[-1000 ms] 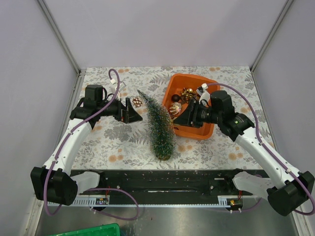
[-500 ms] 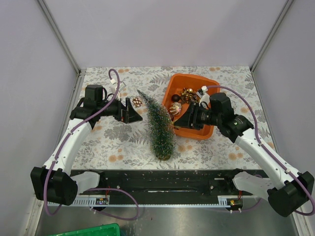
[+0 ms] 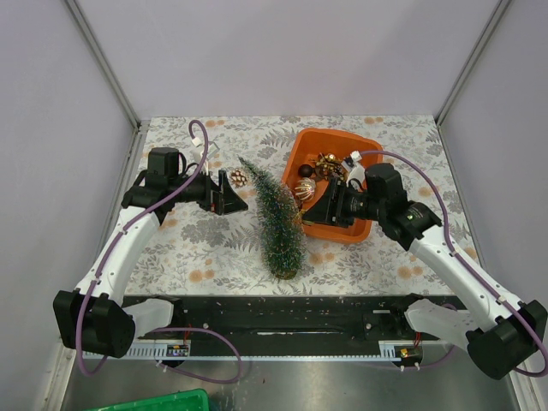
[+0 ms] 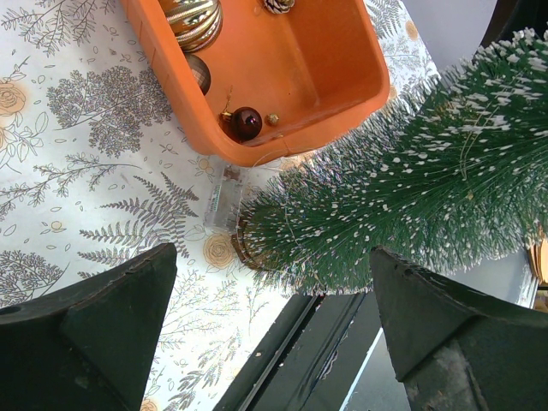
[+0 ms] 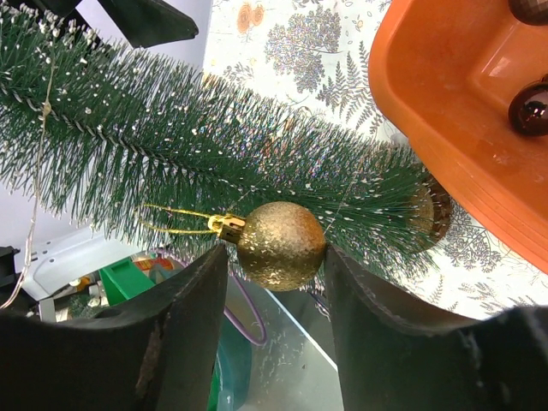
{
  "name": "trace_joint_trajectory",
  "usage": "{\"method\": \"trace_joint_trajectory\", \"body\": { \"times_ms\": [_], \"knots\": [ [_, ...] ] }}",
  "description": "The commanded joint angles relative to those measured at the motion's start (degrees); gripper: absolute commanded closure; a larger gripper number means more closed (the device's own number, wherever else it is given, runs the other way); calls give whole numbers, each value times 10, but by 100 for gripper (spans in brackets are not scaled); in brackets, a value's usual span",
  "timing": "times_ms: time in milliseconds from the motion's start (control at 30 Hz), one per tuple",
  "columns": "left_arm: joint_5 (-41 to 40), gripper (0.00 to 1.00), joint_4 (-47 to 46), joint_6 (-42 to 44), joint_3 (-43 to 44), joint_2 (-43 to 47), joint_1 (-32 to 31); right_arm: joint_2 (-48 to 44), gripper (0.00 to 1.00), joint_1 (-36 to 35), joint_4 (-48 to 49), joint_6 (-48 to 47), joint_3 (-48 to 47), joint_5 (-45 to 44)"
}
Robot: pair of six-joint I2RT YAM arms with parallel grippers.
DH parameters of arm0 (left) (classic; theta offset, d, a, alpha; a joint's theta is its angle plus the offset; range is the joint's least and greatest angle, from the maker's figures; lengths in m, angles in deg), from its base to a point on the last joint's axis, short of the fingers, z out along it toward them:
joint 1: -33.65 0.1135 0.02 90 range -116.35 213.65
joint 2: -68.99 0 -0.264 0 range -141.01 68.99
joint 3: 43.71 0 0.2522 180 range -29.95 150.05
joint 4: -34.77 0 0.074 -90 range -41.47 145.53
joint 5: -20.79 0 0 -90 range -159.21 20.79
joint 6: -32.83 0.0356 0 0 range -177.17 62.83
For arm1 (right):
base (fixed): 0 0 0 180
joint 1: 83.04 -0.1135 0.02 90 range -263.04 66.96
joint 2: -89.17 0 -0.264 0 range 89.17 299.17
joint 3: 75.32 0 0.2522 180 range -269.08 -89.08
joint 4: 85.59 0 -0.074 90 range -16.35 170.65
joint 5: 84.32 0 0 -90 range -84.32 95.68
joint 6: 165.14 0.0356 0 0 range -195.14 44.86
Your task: Decorate the small christmas tree
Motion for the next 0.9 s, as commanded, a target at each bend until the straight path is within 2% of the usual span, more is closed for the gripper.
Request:
{"method": "trace_joint_trajectory", "body": {
  "times_ms": [0, 667, 767, 867],
  "knots": [
    [-4, 1, -20, 3, 19, 8, -2, -13, 41, -5, 14, -10, -14, -7],
    [-7, 1, -14, 4, 27, 8, -2, -56, 27, -5, -93, -64, -41, -47],
    [-9, 1, -9, 7, 28, 9, -2, -56, 27, -5, -104, -75, -58, -77],
    [-11, 1, -3, 13, 29, 11, -2, -30, 26, -4, -119, -89, -92, -144]
  ]
}}
